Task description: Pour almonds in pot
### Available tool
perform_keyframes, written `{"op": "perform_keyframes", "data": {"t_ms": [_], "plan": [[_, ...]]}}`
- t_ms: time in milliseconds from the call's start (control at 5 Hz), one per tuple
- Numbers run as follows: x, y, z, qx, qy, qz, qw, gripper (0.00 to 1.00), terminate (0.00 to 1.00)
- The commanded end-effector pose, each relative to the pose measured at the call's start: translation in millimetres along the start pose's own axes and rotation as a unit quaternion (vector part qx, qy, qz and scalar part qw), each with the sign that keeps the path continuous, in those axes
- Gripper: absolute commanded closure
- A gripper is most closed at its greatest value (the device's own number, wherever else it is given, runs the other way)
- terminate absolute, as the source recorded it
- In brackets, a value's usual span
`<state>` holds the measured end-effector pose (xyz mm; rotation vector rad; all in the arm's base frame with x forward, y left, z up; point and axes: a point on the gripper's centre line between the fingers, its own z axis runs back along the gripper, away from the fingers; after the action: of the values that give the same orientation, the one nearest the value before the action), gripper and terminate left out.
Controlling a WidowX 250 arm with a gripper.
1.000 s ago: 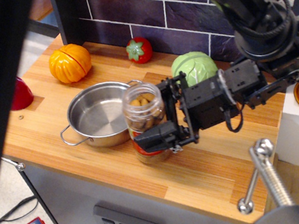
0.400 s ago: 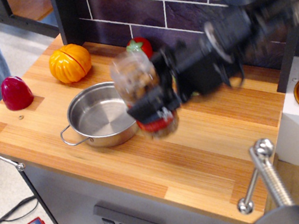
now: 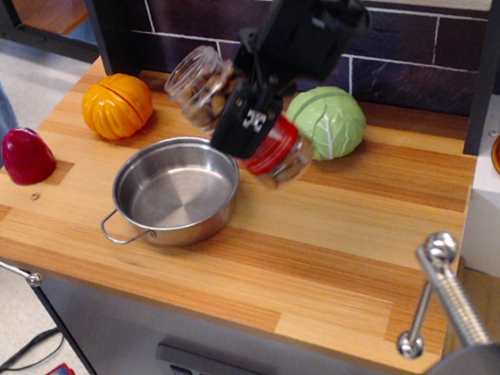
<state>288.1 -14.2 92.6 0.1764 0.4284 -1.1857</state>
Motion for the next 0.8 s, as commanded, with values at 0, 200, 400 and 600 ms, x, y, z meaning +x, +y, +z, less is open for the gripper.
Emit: {"op": "perform_keyframes", "data": {"t_ms": [0, 200, 400, 600], "plan": [[9, 34, 28, 0.044, -0.130, 0.051, 0.9892, 1.00, 0.00], [4, 38, 36, 0.055, -0.185, 0.078, 0.9782, 1.00, 0.00], [5, 42, 30, 0.061, -0.207, 0.106, 0.9707, 1.00, 0.00], [6, 47, 22, 0.057, -0.238, 0.140, 0.9596, 1.00, 0.00]]}}
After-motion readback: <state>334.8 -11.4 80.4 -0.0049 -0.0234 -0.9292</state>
